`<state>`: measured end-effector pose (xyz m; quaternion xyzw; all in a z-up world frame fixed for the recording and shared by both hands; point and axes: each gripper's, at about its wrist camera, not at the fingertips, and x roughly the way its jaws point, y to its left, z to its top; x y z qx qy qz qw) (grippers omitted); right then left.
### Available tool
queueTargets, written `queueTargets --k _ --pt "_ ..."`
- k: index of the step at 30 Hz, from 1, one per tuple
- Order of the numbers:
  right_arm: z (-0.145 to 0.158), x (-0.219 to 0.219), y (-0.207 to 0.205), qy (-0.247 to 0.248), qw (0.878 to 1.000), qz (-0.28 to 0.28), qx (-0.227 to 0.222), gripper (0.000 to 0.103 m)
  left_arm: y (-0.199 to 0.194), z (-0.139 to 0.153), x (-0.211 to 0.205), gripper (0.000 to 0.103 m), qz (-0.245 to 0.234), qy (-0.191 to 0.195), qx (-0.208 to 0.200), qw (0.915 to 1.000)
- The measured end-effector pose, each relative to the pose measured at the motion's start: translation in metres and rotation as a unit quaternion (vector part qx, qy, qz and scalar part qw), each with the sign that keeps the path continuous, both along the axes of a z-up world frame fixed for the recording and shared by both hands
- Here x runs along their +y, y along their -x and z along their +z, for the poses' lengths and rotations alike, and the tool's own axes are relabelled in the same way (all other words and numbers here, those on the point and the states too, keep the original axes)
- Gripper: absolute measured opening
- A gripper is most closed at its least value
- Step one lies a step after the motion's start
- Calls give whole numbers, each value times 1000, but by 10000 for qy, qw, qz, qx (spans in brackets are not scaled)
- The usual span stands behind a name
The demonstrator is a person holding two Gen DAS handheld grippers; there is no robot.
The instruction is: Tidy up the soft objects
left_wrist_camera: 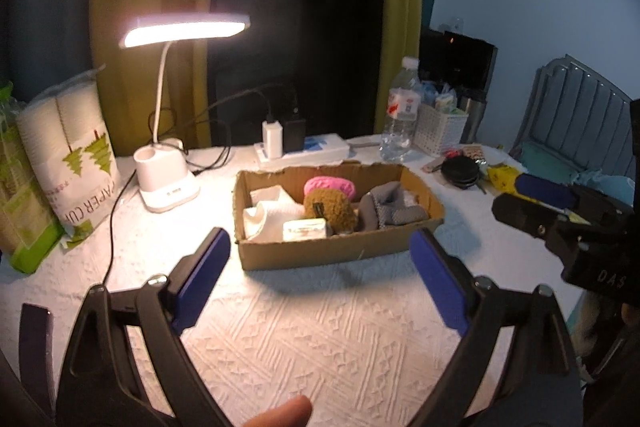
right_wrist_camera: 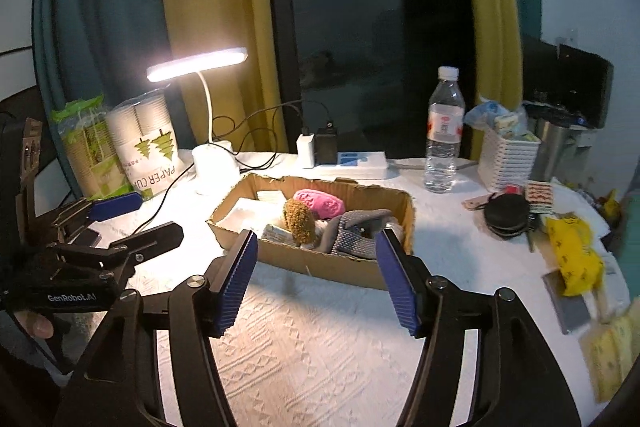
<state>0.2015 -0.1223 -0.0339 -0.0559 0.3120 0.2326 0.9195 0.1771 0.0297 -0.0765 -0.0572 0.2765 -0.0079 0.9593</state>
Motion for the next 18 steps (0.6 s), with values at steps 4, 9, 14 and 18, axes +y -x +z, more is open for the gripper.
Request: queueTargets --k 4,9,14,18 --pt "14 -4 16 30 9998 -71 -169 66 16 16 -6 93 -30 -86 -197 9998" --pt "31 -9 37 11 9993 -134 -358 75 34 32 -18 93 8 -307 -356 9989" --pt "44 -13 56 -33 9984 -225 -513 75 51 48 -22 93 -15 -302 -565 9979" --pt "52 -16 69 -70 9976 -290 -619 75 67 60 -22 93 -3 -312 -723 9969"
